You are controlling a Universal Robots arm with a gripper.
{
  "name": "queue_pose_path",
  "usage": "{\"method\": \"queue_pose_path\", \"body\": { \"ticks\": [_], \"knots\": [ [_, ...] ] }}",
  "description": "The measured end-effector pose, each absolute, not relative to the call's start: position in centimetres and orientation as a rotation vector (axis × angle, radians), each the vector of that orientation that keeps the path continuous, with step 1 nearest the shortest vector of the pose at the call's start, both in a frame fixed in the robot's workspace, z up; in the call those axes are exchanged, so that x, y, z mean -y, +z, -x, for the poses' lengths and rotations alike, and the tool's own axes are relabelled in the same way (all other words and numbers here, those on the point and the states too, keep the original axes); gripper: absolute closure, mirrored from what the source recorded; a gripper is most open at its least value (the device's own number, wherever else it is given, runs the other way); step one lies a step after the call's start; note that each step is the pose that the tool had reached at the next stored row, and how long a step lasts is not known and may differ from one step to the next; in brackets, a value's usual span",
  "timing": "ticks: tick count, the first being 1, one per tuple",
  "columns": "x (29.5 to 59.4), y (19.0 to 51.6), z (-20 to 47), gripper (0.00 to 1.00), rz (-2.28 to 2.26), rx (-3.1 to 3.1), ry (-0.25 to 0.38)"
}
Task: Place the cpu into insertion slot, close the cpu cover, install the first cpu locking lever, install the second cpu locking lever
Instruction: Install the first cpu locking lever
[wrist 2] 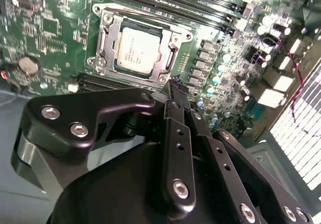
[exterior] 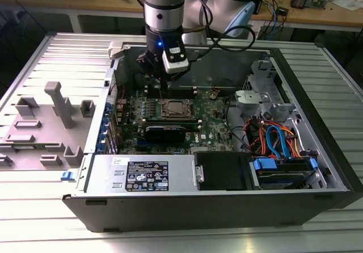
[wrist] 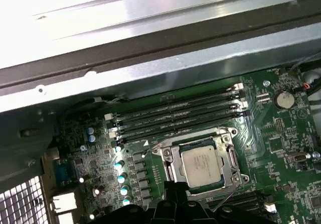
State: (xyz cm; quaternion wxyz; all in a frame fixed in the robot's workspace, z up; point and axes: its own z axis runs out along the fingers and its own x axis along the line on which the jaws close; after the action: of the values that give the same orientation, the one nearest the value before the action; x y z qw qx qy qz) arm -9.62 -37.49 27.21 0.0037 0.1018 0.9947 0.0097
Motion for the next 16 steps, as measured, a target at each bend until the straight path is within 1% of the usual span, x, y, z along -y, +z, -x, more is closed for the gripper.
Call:
{"method": "queue_pose_path", "body": {
  "ticks": [8, 16],
  "knots": [
    [37.5, 27.2, 9.6, 0.89, -0.081, -3.134, 0.031],
    [37.5, 27.2, 10.7, 0.89, -0.059, -3.135, 0.031]
  ]
}}
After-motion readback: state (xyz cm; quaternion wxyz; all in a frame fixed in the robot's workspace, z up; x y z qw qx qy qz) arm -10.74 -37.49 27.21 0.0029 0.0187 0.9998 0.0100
